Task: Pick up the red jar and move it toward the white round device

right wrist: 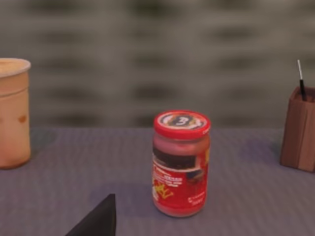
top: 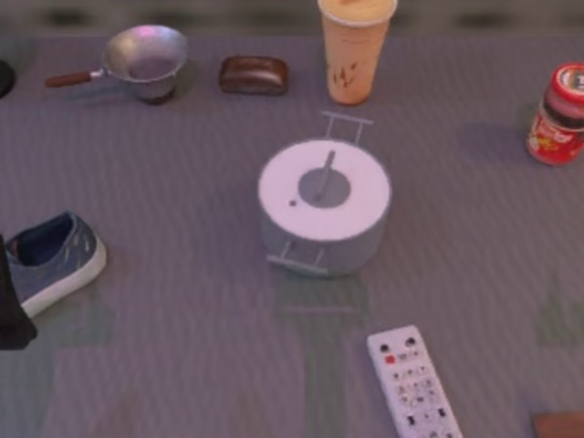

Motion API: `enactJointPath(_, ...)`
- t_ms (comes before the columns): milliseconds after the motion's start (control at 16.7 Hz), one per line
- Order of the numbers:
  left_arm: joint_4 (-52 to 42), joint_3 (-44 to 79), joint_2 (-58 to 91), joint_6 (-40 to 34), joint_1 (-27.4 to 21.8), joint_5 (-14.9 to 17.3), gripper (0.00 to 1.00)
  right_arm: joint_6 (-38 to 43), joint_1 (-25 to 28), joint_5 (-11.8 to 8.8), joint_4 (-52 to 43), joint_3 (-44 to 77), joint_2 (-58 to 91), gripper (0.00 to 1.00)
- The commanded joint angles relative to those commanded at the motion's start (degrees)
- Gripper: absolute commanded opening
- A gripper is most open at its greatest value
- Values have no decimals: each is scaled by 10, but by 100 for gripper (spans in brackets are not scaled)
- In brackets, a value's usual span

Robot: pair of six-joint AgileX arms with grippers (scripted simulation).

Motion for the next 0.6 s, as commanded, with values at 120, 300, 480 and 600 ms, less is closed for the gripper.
enactJointPath(120,0,0,0,0,0,0,100,0,0,0,0,0,0,100)
enactJointPath(300,0,0,0,0,0,0,100,-1,-2,1,-28,23,30,100)
enactJointPath(480,0,0,0,0,0,0,100,-6,-10,4,-95,88,108,100)
enactJointPath(600,0,0,0,0,0,0,100,-12,-16,6,-152,153,182,100)
